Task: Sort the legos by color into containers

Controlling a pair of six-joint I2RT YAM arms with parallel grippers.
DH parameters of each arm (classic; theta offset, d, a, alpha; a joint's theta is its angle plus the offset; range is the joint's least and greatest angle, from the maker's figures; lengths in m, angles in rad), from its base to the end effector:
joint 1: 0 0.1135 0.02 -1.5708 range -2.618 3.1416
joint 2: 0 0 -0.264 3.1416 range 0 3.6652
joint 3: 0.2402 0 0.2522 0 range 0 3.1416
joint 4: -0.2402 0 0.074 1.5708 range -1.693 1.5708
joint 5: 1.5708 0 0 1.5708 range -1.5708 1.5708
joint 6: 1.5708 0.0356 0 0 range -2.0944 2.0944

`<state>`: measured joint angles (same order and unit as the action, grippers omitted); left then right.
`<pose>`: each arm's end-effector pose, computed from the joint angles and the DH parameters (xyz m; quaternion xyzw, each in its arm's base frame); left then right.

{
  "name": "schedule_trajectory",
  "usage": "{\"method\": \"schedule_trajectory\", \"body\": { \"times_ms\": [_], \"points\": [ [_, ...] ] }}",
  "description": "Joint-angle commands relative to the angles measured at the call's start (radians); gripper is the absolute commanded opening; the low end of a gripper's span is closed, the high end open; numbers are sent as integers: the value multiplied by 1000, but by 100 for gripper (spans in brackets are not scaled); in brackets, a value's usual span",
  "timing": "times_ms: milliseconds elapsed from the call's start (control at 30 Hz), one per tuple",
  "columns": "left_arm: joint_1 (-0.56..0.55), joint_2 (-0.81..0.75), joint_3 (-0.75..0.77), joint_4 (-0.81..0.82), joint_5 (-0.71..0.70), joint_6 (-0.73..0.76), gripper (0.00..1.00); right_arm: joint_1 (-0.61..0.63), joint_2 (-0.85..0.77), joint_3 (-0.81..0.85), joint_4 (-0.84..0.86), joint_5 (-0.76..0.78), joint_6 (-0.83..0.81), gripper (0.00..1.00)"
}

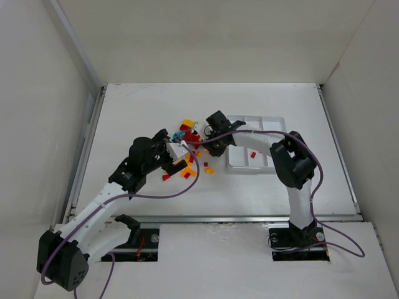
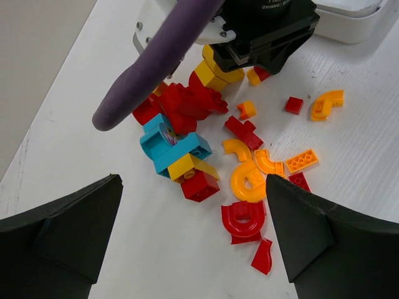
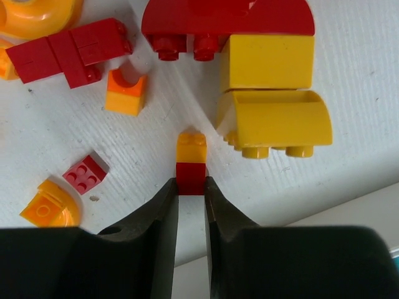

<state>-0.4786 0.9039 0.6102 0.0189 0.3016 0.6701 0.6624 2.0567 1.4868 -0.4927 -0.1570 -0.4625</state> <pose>0.1837 -0.1072 0.2781 0.5044 0.6125 -0.0622 0.6055 0.3396 0.2719 0.1699 -0.5312 0.8058 0.1005 0.2418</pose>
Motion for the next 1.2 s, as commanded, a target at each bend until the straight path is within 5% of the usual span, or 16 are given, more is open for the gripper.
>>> {"method": "schedule_trajectory", "body": {
  "times_ms": [0,267,467,700,867,1167],
  "points": [
    [-6,-25,-9,38,-4,5,99,2,-73,-25,22,-45,27,3],
    [-6,-25,-9,9,46,14,94,2,-265,-135,68,-111,59,0],
    [-6,-25,22,-33,258,65,93,15,-483,-246,127,-298,59,0],
    [-6,3,85,4,536,62,87,118,-602,-258,68,-337,25,0],
    [-6,101,146,6,559,23,80,164,-636,-258,59,-357,25,0],
    [-6,139,180,-92,686,120,50,209,-645,-258,49,-336,25,0]
  ]
}}
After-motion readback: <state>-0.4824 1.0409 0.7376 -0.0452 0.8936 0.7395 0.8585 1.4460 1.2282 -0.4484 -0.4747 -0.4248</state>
